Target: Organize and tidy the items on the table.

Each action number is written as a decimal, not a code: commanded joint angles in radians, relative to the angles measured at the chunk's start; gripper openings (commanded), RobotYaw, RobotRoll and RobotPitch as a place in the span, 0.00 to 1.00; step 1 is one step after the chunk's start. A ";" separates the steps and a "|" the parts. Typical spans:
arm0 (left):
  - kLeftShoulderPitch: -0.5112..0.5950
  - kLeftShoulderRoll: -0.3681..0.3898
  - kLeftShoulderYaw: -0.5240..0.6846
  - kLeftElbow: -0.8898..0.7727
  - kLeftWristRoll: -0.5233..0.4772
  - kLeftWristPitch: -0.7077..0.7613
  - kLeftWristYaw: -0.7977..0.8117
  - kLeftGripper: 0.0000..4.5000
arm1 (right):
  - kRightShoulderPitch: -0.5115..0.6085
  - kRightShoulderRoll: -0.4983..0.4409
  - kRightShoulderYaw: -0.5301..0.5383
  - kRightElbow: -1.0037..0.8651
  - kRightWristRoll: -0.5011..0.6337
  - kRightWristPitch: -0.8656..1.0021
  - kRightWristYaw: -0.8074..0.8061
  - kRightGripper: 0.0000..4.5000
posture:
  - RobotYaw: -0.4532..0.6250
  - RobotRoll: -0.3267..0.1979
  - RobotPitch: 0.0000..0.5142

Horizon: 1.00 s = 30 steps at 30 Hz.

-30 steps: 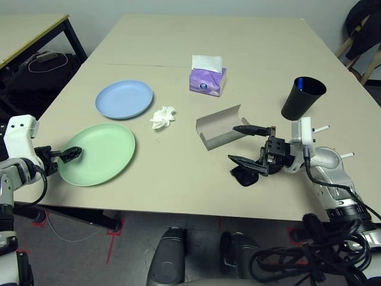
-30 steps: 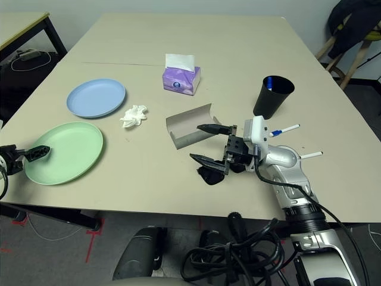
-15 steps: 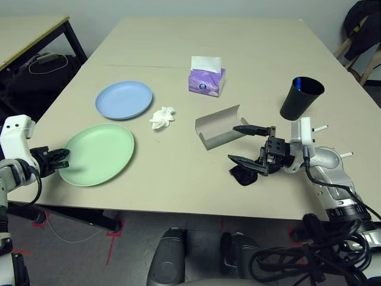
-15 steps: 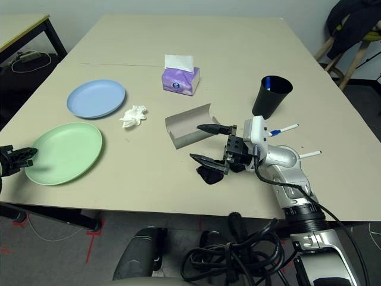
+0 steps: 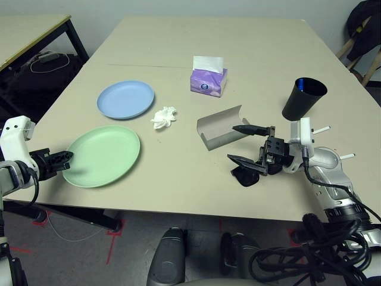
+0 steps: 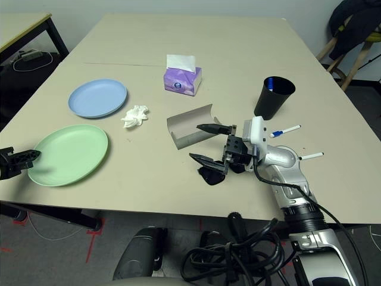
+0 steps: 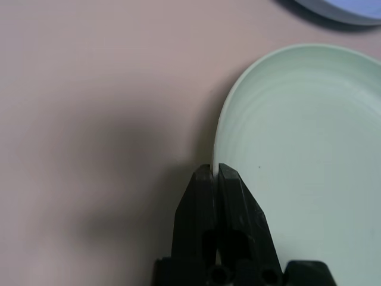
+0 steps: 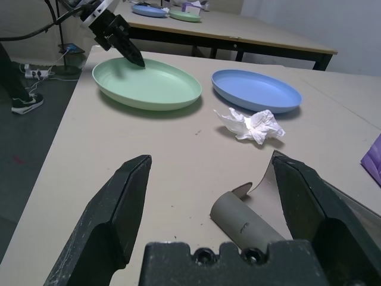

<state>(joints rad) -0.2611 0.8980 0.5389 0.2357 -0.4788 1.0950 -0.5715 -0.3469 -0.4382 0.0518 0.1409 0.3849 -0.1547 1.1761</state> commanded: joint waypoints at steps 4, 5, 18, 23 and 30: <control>-0.053 -0.048 0.052 -0.080 -0.039 0.076 0.077 0.01 | -0.002 0.003 0.004 0.000 -0.007 -0.005 -0.007 1.00 | 0.61 0.62 0.15; -0.057 -0.051 0.052 -0.083 -0.040 0.081 0.081 0.01 | -0.002 0.004 0.005 0.000 -0.007 -0.005 -0.007 1.00 | 0.61 0.62 0.15; -0.279 -0.133 0.064 0.018 -0.053 0.090 0.175 0.01 | -0.001 0.005 0.001 -0.020 -0.004 0.004 -0.024 1.00 | 0.59 0.62 0.13; -0.406 -0.190 0.055 0.139 -0.012 0.007 0.268 0.01 | 0.004 0.007 0.002 -0.024 -0.005 0.003 -0.032 1.00 | 0.59 0.62 0.12; -0.575 -0.268 0.034 0.387 0.066 -0.234 0.439 0.01 | 0.003 0.008 0.002 -0.024 -0.007 -0.002 -0.037 1.00 | 0.58 0.62 0.12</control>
<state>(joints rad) -0.8130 0.6385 0.5805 0.5745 -0.4389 0.9159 -0.1656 -0.3450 -0.4250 0.0560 0.1232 0.3798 -0.1524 1.1430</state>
